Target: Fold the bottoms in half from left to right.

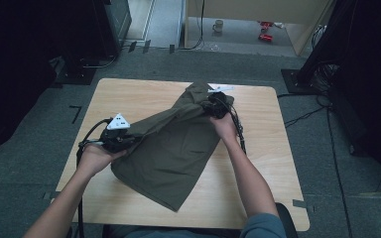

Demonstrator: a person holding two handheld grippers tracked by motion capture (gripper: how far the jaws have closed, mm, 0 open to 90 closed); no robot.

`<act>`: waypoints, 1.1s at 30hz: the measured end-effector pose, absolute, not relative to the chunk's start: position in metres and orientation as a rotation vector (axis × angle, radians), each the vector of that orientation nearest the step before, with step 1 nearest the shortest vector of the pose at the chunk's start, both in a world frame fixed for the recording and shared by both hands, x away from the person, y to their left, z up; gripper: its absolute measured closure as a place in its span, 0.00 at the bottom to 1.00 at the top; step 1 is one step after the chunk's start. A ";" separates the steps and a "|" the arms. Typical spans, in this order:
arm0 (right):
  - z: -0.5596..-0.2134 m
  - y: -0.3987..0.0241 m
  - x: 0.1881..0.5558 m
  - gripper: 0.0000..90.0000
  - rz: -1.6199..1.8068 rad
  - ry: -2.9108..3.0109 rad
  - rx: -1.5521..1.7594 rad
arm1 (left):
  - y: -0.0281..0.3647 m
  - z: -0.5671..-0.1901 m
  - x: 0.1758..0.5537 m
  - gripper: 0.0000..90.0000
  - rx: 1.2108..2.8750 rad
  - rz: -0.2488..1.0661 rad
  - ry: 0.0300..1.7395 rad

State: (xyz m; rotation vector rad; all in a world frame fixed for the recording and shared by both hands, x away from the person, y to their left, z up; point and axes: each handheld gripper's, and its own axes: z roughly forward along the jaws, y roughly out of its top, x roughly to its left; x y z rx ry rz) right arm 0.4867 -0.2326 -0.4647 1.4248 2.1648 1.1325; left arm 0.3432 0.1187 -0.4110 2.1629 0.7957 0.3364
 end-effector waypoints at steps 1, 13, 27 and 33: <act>-0.459 -0.233 0.487 0.98 1.140 2.157 1.417 | 0.117 -0.407 0.340 1.00 2.162 0.335 0.784; -0.431 -0.248 0.481 0.98 1.122 2.123 1.330 | 0.075 -0.361 0.302 1.00 2.133 0.176 0.612; -0.437 -0.283 0.480 0.96 1.003 2.158 1.402 | 0.002 -0.384 0.291 1.00 2.171 0.006 0.485; -0.439 -0.292 0.478 0.77 0.950 2.174 1.411 | -0.006 -0.397 0.294 0.85 2.163 -0.020 0.458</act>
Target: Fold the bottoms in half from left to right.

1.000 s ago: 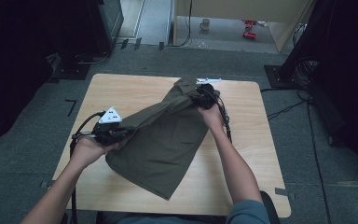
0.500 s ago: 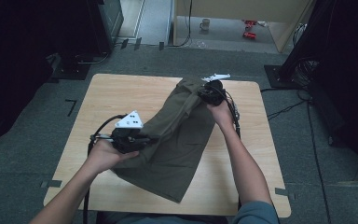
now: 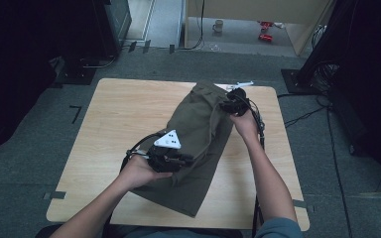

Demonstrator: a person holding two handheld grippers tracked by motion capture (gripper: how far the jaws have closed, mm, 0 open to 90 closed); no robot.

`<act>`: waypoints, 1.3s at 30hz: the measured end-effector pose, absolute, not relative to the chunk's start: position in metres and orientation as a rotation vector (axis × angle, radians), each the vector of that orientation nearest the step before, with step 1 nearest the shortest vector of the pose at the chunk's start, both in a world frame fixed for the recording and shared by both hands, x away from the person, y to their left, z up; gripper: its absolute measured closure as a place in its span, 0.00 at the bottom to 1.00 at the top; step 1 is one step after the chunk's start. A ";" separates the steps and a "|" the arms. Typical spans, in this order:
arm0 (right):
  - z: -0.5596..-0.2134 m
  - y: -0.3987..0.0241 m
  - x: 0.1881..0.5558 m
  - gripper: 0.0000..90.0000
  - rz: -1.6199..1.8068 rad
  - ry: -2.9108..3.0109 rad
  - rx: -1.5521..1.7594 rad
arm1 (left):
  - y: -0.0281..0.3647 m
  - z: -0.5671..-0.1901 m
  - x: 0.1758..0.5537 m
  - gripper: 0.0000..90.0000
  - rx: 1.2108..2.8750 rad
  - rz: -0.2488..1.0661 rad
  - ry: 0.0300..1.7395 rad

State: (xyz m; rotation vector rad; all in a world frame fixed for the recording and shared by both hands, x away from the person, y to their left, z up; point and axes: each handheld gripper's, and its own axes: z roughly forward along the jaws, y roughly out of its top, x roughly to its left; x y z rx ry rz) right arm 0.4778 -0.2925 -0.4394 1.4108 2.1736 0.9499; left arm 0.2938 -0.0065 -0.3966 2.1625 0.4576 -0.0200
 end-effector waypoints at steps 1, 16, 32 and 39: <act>-0.438 -0.294 0.477 0.74 0.948 2.171 1.401 | -0.004 -0.397 0.296 0.85 2.154 -0.023 0.466; -0.426 -0.301 0.468 0.74 1.039 2.173 1.404 | 0.036 -0.411 0.338 0.71 2.140 0.138 0.599; -0.435 -0.278 0.446 0.84 1.131 2.166 1.332 | 0.068 -0.450 0.393 0.64 2.128 0.191 0.696; -0.449 -0.271 0.430 0.84 1.155 2.184 1.326 | 0.065 -0.466 0.414 0.65 2.137 0.163 0.716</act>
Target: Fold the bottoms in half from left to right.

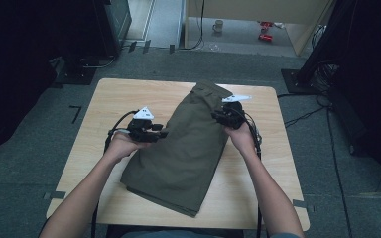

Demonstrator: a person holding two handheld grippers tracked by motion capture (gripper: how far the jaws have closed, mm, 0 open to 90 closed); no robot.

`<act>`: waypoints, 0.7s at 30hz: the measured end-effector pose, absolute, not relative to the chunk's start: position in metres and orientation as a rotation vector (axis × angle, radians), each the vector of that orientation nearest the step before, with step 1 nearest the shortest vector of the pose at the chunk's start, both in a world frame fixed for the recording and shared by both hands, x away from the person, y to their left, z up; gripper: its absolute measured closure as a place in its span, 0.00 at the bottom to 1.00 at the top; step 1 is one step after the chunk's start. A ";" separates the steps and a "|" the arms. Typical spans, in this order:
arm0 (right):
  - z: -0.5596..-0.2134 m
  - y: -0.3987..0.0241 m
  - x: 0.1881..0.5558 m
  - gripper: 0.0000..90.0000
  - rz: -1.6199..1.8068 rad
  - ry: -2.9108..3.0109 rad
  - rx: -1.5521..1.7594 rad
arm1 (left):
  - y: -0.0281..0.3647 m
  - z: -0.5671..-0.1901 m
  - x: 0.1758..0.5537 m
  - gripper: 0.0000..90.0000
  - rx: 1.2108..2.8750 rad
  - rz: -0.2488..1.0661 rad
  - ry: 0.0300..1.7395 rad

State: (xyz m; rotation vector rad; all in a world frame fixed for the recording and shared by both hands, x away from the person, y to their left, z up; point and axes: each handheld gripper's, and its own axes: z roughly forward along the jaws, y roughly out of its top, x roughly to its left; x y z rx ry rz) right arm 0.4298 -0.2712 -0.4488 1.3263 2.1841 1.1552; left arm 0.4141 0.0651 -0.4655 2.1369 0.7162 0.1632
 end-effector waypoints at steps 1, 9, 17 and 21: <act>-0.451 -0.270 0.426 0.84 1.157 2.188 1.321 | 0.065 -0.467 0.416 0.66 2.135 0.166 0.716; -0.478 -0.273 0.401 0.83 1.197 2.189 1.324 | 0.061 -0.487 0.426 0.67 2.169 0.156 0.712; -0.493 -0.273 0.381 0.77 1.187 2.208 1.306 | 0.056 -0.499 0.427 0.66 2.203 0.161 0.702; -0.503 -0.273 0.377 0.73 1.143 2.226 1.315 | 0.056 -0.503 0.427 0.65 2.223 0.158 0.707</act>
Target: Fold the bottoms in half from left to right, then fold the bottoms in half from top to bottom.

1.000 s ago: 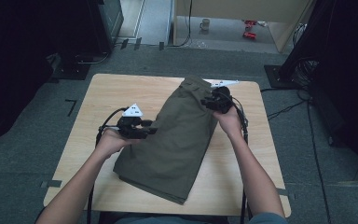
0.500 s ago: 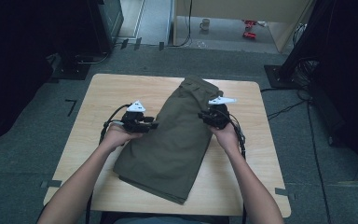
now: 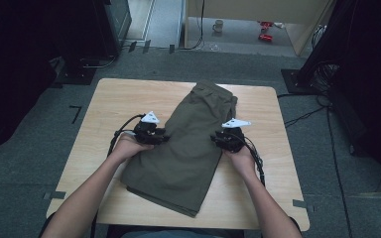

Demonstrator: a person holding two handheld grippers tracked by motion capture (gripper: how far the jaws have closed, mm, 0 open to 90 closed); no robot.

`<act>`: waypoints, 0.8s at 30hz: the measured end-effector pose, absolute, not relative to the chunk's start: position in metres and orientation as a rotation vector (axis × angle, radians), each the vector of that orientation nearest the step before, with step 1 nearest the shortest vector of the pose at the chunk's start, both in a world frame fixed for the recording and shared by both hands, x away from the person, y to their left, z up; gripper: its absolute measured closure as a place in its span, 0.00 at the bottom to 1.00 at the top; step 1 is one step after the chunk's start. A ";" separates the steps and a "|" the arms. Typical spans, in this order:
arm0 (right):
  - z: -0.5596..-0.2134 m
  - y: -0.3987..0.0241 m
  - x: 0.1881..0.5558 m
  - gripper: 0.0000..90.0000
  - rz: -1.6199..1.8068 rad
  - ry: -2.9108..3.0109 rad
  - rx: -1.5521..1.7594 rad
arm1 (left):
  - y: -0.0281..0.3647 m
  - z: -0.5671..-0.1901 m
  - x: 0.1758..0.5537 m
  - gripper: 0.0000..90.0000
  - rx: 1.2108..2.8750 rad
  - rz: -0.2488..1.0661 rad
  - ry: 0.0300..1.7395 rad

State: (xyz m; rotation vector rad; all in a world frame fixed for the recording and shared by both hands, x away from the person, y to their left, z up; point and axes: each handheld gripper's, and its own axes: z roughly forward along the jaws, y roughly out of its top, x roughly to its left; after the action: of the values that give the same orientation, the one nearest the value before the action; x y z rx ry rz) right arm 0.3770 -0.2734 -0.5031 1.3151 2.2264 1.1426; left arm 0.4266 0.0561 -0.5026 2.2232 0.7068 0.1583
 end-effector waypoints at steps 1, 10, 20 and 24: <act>-0.506 -0.274 0.377 0.73 1.131 2.232 1.319 | 0.056 -0.504 0.425 0.65 2.221 0.165 0.706; -0.518 -0.277 0.383 0.68 1.105 2.209 1.334 | 0.060 -0.510 0.410 0.65 2.220 0.169 0.703; -0.521 -0.268 0.388 0.64 1.102 2.210 1.288 | 0.065 -0.509 0.393 0.64 2.201 0.127 0.762; -0.521 -0.261 0.389 0.62 1.098 2.217 1.259 | 0.067 -0.508 0.385 0.64 2.201 0.118 0.774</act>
State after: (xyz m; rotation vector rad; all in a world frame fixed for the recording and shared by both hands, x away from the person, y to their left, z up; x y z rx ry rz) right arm 0.3886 -0.2610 -0.5212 1.2592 2.2167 1.0980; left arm 0.3847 0.0673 -0.5083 2.2014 0.7738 0.1177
